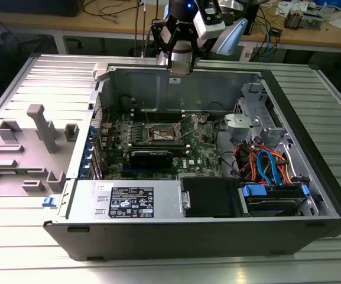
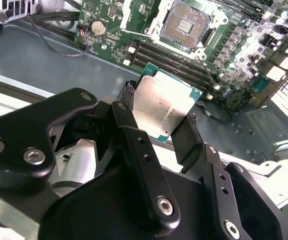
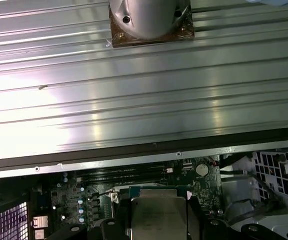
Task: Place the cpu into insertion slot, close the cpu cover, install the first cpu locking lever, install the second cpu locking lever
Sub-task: 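Place the cpu into insertion slot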
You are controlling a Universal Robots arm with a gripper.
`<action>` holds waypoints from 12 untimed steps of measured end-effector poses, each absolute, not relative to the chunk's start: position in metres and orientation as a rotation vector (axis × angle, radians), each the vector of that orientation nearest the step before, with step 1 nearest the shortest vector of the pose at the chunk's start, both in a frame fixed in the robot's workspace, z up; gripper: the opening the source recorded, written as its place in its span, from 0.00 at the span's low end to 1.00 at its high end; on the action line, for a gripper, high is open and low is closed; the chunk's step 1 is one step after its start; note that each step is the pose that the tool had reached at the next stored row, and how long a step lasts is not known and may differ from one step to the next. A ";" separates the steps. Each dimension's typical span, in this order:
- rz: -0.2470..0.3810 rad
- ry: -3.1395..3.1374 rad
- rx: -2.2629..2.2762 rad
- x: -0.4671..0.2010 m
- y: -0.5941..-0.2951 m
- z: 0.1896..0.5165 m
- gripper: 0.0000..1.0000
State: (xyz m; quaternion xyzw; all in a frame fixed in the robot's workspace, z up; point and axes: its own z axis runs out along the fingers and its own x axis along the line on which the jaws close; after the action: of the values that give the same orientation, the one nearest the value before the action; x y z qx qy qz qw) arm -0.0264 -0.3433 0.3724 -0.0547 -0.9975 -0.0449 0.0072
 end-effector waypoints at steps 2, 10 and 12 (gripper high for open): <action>-0.140 -3.119 -0.171 -0.026 -0.343 0.372 0.54; -0.139 -3.120 -0.170 -0.026 -0.351 0.372 0.54; -0.137 -3.120 -0.170 -0.026 -0.355 0.372 0.54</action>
State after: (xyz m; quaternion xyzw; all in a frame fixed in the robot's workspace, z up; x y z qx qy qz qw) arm -0.0263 -0.3555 0.3724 -0.0542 -0.9975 -0.0439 0.0072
